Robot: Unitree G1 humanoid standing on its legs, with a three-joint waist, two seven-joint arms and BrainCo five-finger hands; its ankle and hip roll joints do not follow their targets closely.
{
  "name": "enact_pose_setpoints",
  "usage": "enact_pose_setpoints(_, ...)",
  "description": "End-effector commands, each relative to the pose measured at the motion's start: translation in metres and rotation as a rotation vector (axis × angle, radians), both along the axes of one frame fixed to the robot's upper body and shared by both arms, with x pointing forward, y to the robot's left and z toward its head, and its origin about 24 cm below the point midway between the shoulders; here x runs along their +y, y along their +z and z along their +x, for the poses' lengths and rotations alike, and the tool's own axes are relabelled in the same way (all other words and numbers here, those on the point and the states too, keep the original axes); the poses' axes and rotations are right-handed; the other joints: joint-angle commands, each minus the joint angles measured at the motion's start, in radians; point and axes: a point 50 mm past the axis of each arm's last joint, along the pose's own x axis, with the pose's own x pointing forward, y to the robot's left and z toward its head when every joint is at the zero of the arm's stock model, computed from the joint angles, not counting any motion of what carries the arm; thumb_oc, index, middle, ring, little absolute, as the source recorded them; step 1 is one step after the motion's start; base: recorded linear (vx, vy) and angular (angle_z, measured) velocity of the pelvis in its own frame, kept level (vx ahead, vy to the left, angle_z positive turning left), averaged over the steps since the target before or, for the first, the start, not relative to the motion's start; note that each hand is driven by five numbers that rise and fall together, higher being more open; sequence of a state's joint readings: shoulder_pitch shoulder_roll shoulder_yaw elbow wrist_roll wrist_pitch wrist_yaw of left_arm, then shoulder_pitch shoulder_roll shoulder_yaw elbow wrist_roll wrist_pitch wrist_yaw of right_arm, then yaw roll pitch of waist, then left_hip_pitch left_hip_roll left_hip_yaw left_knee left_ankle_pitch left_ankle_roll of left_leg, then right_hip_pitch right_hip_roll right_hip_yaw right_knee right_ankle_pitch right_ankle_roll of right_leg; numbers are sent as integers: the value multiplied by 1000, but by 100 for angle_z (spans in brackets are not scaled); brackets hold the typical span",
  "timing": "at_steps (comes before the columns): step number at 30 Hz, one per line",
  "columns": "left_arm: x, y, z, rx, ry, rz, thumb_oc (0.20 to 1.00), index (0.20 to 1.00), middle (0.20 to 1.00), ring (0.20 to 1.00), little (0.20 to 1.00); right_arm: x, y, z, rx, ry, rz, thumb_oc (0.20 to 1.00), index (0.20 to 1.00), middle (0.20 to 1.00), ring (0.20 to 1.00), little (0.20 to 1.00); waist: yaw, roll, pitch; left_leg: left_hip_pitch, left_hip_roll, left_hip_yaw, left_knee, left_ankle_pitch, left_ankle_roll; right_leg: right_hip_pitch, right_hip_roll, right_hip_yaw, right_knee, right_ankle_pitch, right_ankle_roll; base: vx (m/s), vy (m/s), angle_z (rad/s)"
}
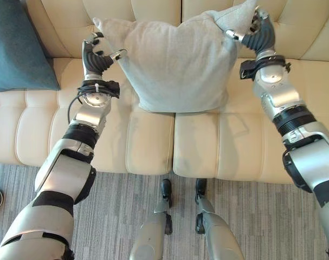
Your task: Pick up all the scattered cushions and arrange them neatly on the sofa.
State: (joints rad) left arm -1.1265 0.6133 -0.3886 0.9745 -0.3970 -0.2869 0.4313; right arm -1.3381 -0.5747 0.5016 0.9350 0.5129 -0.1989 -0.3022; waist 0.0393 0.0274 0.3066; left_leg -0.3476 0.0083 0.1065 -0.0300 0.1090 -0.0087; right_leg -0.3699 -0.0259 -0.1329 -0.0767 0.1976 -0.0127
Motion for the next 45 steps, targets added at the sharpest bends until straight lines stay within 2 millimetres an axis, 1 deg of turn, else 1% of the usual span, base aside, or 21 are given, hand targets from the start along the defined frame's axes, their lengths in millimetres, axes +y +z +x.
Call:
enact_pose_setpoints(1, 30, 49, -15, -159, 68, 22, 1000, 1000, 1000, 1000, 1000, -12, 57, -18, -201, -29, 9, 1000, 1000, 1000, 1000, 1000, 39, -55, -21, 55, -51, -26, 44, -112, -39, -11, -64, 50, 75, -92, 171, 25, 1, 10)
enact_pose_setpoints(6, 50, 30, -32, -164, 60, 40, 1000, 1000, 1000, 1000, 1000, -27, 40, -25, -210, -31, 7, 1000, 1000, 1000, 1000, 1000, 35, -60, -26, 88, -49, -22, 41, -119, -40, 25, -63, 43, 69, -99, 169, 40, 12, 8)
enact_pose_setpoints(8, 56, -8, -53, -130, 14, 67, 1000, 1000, 1000, 1000, 1000, -38, 12, -40, -231, -2, 2, 1000, 1000, 1000, 1000, 1000, 28, -69, -31, 117, -49, -16, 44, -133, -36, 60, -63, 42, 59, -103, 168, 44, 25, -4)
enact_pose_setpoints(9, 56, -9, -53, -128, 15, 67, 1000, 1000, 1000, 1000, 1000, -38, 11, -40, -229, -2, 2, 1000, 1000, 1000, 1000, 1000, 28, -69, -33, 118, -49, -17, 43, -133, -36, 61, -63, 42, 58, -103, 168, 59, 26, -2)
enact_pose_setpoints(10, 61, -50, -73, -62, -23, 34, 1000, 1000, 1000, 1000, 1000, -54, -24, -56, -203, 8, -25, 1000, 1000, 1000, 1000, 1000, 17, -77, -36, 140, -48, -12, 43, -146, -31, 83, -60, 40, 54, -109, 166, 75, 29, 0)
enact_pose_setpoints(12, 69, -93, -94, 50, -19, 4, 1000, 1000, 1000, 1000, 1000, -65, -74, -75, -116, 23, -34, 1000, 1000, 1000, 1000, 1000, 1, -85, -56, 171, -47, -6, 38, -158, -26, 109, -58, 40, 47, -113, 164, 80, 27, 1)
enact_pose_setpoints(13, 68, -96, -96, 61, -21, 7, 1000, 1000, 1000, 1000, 1000, -66, -78, -77, -106, 21, -32, 1000, 1000, 1000, 1000, 1000, 3, -87, -63, 176, -47, -6, 35, -158, -26, 113, -57, 40, 45, -113, 164, 50, 20, 5)
enact_pose_setpoints(16, 76, -178, -145, 320, -11, -106, 1000, 1000, 1000, 1000, 1000, -89, -174, -128, 171, 19, -27, 1000, 1000, 1000, 1000, 1000, -22, -97, -98, 237, -44, 5, 11, -166, -20, 166, -54, 36, 33, -117, 168, 51, 31, -3)
enact_pose_setpoints(17, 76, -178, -146, 321, -11, -106, 1000, 1000, 1000, 1000, 1000, -89, -174, -128, 172, 19, -27, 1000, 1000, 1000, 1000, 1000, -21, -97, -99, 237, -44, 5, 10, -166, -20, 166, -54, 36, 33, -117, 168, 35, 29, -7)
enact_pose_setpoints(20, 75, -247, -197, 597, 22, -204, 1000, 1000, 1000, 1000, 1000, -99, -266, -175, 544, -10, 19, 1000, 1000, 1000, 1000, 1000, -47, -102, -126, 291, -46, 18, -12, -168, -16, 204, -52, 38, 33, -117, 171, -34, 45, -18)
enact_pose_setpoints(21, 75, -248, -198, 599, 22, -204, 1000, 1000, 1000, 1000, 1000, -99, -267, -176, 547, -10, 18, 1000, 1000, 1000, 1000, 1000, -47, -101, -128, 293, -46, 18, -13, -168, -16, 206, -52, 38, 33, -117, 171, -84, 54, -21)
enact_pose_setpoints(23, 67, -288, -232, 781, 24, -271, 1000, 1000, 1000, 1000, 1000, -101, -325, -211, 817, -43, -9, 1000, 1000, 1000, 1000, 1000, -64, -104, -141, 321, -50, 31, -27, -165, -11, 214, -46, 53, 29, -102, 179, -132, 56, -19)
enact_pose_setpoints(25, 61, -308, -251, 895, 17, -281, 1000, 1000, 1000, 1000, 1000, -98, -353, -228, 948, -59, -9, 1000, 1000, 1000, 1000, 1000, -77, -105, -142, 330, -52, 44, -34, -164, -4, 204, -44, 72, 32, -77, 191, -201, 42, -20)
enact_pose_setpoints(28, 63, -316, -258, 962, 24, -239, 1000, 1000, 1000, 1000, 1000, -93, -369, -235, 1026, -56, -53, 1000, 1000, 1000, 1000, 1000, -88, -112, -120, 322, -47, 61, -29, -155, 2, 170, -45, 104, 77, -30, 218, -234, -6, -42)
enact_pose_setpoints(32, 62, -318, -251, 1009, 2, -153, 1000, 1000, 1000, 1000, 1000, -79, -384, -236, 1073, -33, -29, 1000, 1000, 1000, 1000, 1000, -65, -84, -91, 257, 14, 83, 7, -105, 7, 171, -37, 82, 345, -199, 173, -395, -21, -28)
enact_pose_setpoints(33, 62, -318, -251, 1009, 2, -153, 1000, 1000, 1000, 1000, 1000, -79, -384, -236, 1073, -33, -29, 1000, 1000, 1000, 1000, 1000, -65, -84, -92, 256, 14, 84, 7, -105, 7, 170, -37, 82, 345, -199, 173, -389, -113, -24)
enact_pose_setpoints(34, 60, -320, -251, 1027, -4, -128, 1000, 1000, 1000, 1000, 1000, -74, -390, -238, 1096, -26, -13, 1000, 1000, 1000, 1000, 1000, -47, -76, -114, 239, 31, 84, -4, -74, 2, 237, -51, 81, 496, -232, 162, -263, -99, -18)
enact_pose_setpoints(36, 60, -322, -252, 1039, 1, -113, 1000, 1000, 1000, 1000, 1000, -75, -390, -238, 1095, -32, -21, 1000, 1000, 1000, 1000, 1000, -39, -78, -124, 225, 38, 86, -5, -58, -6, 264, -50, 84, 510, -218, 165, -254, -144, -6)
enact_pose_setpoints(40, 46, -319, -236, 995, -50, -115, 1000, 1000, 1000, 1000, 1000, -73, -383, -225, 1055, -29, -21, 1000, 1000, 1000, 1000, 1000, -17, -93, -140, 133, 54, 92, 6, 10, -47, 387, -5, 76, 224, -359, 116, -238, -209, -3)
enact_pose_setpoints(42, 40, -319, -231, 978, -55, -128, 1000, 1000, 1000, 1000, 1000, -76, -378, -220, 1035, -37, -32, 1000, 1000, 1000, 1000, 1000, -20, -81, -131, 98, 63, 88, 25, 33, -62, 381, 10, 86, 176, -357, 100, -369, -137, -9)
enact_pose_setpoints(45, 33, -317, -226, 964, -81, -123, 1000, 1000, 1000, 1000, 1000, -84, -368, -215, 1005, -58, -59, 1000, 1000, 1000, 1000, 1000, -35, -79, -99, 83, 31, 18, 98, -17, -71, 345, 1, 89, 177, -325, 92, -326, -50, -8)
